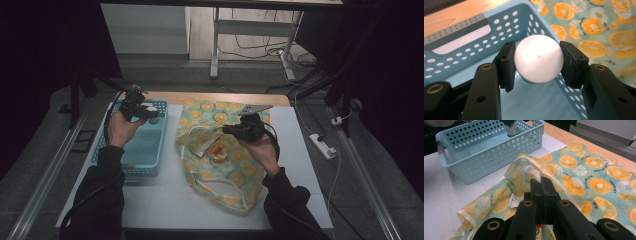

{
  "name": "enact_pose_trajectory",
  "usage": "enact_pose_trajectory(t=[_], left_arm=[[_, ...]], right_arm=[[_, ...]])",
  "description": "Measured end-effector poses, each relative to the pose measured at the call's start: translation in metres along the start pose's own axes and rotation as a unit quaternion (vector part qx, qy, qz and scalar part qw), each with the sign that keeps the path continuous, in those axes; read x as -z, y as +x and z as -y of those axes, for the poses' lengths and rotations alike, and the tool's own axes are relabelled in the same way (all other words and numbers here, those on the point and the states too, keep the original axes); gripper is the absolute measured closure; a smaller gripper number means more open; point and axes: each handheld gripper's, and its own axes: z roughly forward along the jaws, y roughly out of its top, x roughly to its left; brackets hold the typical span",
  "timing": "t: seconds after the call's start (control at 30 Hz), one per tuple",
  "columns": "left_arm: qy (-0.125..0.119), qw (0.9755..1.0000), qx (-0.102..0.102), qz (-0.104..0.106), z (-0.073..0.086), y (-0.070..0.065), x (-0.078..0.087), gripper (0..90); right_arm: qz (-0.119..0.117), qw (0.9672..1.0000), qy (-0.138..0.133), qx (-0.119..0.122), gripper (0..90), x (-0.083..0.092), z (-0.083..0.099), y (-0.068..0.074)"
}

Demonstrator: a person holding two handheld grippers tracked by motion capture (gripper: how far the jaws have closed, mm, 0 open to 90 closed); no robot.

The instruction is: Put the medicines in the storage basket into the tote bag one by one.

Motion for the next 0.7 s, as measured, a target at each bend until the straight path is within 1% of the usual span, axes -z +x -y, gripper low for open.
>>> enact_pose_trajectory(t=[0.2,0.37,0.43,0.6,0.7], left_arm=[[-0.013,0.9998,-0.011,0.012,0.002,-0.009,0.014,50.3],[-0.024,0.9991,-0.020,0.027,0.006,-0.017,0.025,50.3],[-0.028,0.9986,-0.031,0.033,0.008,-0.022,0.028,50.3],[-0.033,0.9973,-0.047,0.046,0.010,-0.034,0.036,50.3],[-0.035,0.9964,-0.053,0.057,0.011,-0.041,0.039,50.3]], right_arm=[[0.000,1.0000,0.000,0.000,90.0,0.000,0.000,0.000],[0.001,1.0000,0.000,0.001,90.0,0.000,0.000,0.001],[0.001,1.0000,0.000,0.001,90.0,0.000,0.000,0.001],[0.001,1.0000,-0.002,0.001,90.0,-0.001,-0.001,0.002],[0.000,1.0000,-0.002,0.002,90.0,-0.001,-0.001,0.002]])
